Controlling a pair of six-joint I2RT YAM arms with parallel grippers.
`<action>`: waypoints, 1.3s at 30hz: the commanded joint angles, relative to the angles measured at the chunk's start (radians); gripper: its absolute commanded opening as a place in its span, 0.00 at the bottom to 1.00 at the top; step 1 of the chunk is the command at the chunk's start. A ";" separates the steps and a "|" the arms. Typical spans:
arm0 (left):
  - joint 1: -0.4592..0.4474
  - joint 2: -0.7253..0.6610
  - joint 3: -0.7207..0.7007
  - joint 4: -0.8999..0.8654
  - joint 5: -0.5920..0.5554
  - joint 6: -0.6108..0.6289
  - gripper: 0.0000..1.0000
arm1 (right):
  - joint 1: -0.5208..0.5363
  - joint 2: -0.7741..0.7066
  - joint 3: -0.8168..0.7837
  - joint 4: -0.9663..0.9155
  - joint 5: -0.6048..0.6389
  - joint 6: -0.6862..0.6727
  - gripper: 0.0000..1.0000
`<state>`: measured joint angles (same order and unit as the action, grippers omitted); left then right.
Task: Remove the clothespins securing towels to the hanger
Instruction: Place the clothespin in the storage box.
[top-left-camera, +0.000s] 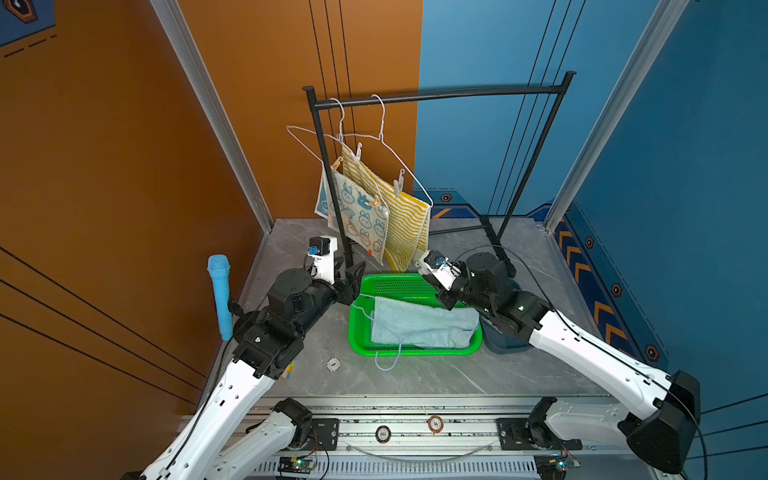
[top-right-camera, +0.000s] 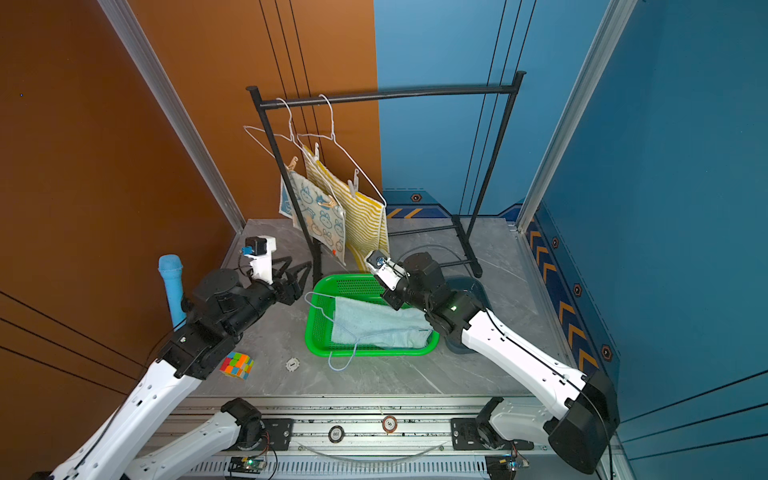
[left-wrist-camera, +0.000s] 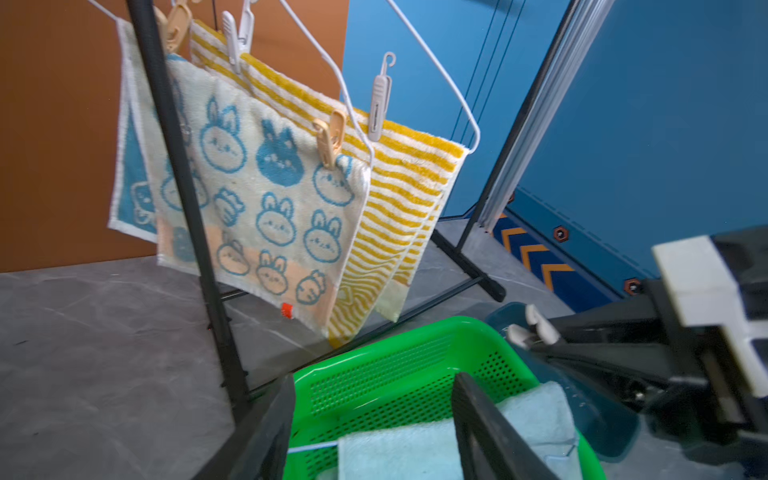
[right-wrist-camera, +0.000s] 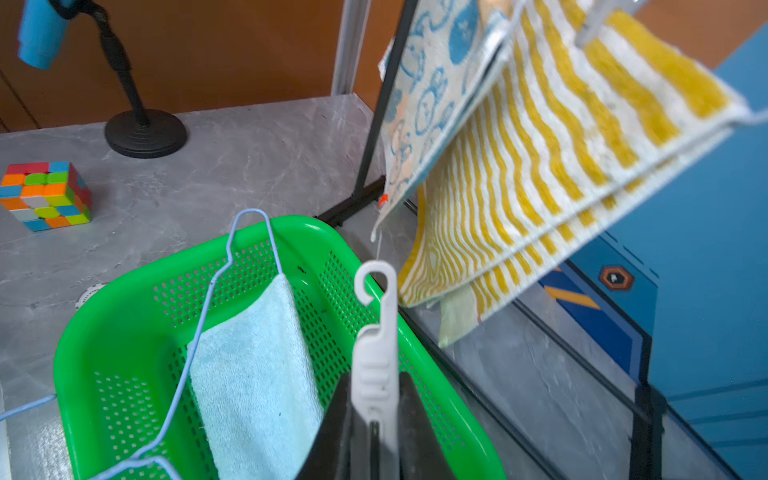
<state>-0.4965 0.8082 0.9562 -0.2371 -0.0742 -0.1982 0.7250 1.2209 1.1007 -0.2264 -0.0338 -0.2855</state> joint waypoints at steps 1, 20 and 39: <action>0.010 -0.036 -0.055 -0.076 -0.115 0.093 0.62 | -0.030 -0.059 0.006 -0.150 0.114 0.141 0.03; 0.071 -0.126 -0.404 0.180 -0.212 0.284 0.62 | -0.563 -0.045 -0.209 -0.270 -0.060 0.549 0.00; 0.093 -0.096 -0.474 0.282 -0.194 0.259 0.61 | -0.627 0.270 -0.227 -0.162 0.096 0.527 0.18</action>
<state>-0.4110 0.7200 0.4881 0.0132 -0.2661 0.0601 0.1055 1.4765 0.8810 -0.4194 0.0246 0.2436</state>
